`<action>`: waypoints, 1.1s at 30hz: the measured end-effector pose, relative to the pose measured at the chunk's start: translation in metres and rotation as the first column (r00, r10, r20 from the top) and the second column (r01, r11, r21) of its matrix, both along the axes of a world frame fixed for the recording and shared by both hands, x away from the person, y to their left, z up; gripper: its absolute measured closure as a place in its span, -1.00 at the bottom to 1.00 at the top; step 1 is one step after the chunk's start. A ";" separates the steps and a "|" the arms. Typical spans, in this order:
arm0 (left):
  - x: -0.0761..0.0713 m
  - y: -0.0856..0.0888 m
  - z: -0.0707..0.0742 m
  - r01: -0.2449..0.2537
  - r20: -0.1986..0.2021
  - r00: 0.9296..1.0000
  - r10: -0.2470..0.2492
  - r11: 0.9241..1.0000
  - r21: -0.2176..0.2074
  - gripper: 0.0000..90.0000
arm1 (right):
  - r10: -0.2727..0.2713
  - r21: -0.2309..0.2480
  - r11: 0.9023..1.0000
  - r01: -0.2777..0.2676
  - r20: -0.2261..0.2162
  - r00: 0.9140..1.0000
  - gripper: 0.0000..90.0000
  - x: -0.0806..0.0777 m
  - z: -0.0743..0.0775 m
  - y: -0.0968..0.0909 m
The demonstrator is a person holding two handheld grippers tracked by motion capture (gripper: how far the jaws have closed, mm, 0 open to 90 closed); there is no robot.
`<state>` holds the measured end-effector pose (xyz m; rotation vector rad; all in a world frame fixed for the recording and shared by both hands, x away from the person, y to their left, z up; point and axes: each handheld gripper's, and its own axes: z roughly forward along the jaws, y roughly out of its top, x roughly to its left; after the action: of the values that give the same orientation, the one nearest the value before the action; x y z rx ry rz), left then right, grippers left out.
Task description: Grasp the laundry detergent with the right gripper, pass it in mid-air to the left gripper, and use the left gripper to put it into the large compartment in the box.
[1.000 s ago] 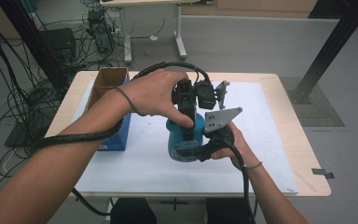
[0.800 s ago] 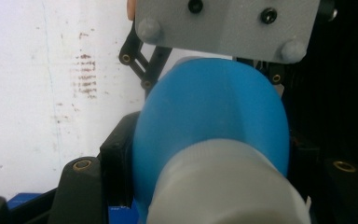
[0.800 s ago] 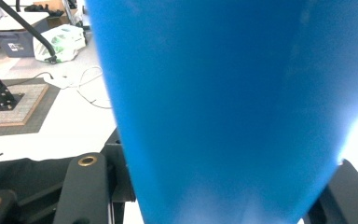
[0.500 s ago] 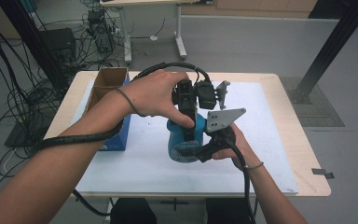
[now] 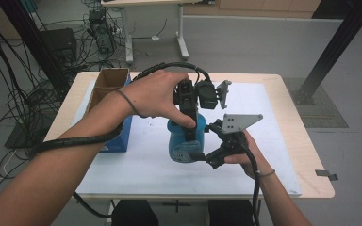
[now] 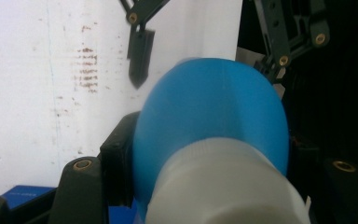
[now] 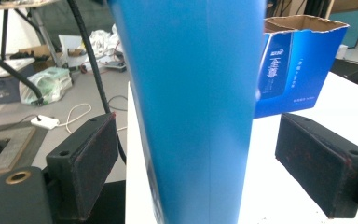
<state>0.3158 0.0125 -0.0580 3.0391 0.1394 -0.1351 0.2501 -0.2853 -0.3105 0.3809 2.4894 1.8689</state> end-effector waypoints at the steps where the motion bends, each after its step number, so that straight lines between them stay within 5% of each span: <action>1: 0.000 -0.001 0.000 -0.004 0.001 1.000 0.004 1.000 0.007 -0.16 | -0.002 0.003 1.000 0.002 -0.004 1.000 -0.71 -0.001 -0.001 -0.002; 14: 0.000 0.007 0.001 -0.077 0.018 0.997 0.077 0.997 0.001 -0.16 | -0.082 0.020 0.996 0.083 -0.030 0.996 -0.71 -0.022 -0.015 -0.027; 23: 0.010 0.023 0.009 -0.201 0.035 0.979 0.202 0.979 -0.027 -0.16 | -0.113 -0.016 0.994 0.112 -0.026 0.993 -0.66 -0.031 -0.017 -0.031; 24: 0.012 0.027 0.013 -0.242 0.044 0.969 0.244 0.970 -0.033 -0.16 | -0.113 -0.015 0.994 0.113 -0.028 0.993 -0.66 -0.032 -0.017 -0.032; 25: 0.012 0.027 0.013 -0.242 0.044 0.969 0.244 0.970 -0.033 -0.16 | -0.113 -0.015 0.994 0.113 -0.028 0.993 -0.66 -0.032 -0.017 -0.032; 26: 0.017 0.033 0.018 -0.293 0.053 0.954 0.295 0.955 -0.044 -0.16 | -0.121 -0.014 0.993 0.121 -0.030 0.992 -0.66 -0.034 -0.018 -0.033; 28: 0.017 0.035 0.019 -0.304 0.054 0.950 0.306 0.952 -0.049 -0.16 | -0.127 -0.011 0.992 0.126 -0.030 0.991 -0.67 -0.035 -0.019 -0.034; 32: 0.024 0.045 0.027 -0.398 0.067 0.913 0.402 0.915 -0.062 -0.16 | -0.136 -0.017 0.991 0.135 -0.027 0.990 -0.67 -0.036 -0.019 -0.036; 33: 0.027 0.047 0.030 -0.435 0.067 0.896 0.438 0.898 -0.062 -0.16 | -0.136 -0.019 0.991 0.136 -0.025 0.990 -0.67 -0.037 -0.019 -0.036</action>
<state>0.3430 0.0598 -0.0284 2.8716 0.7923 0.0184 0.2135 -0.3214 -0.3293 0.5633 2.4258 1.8017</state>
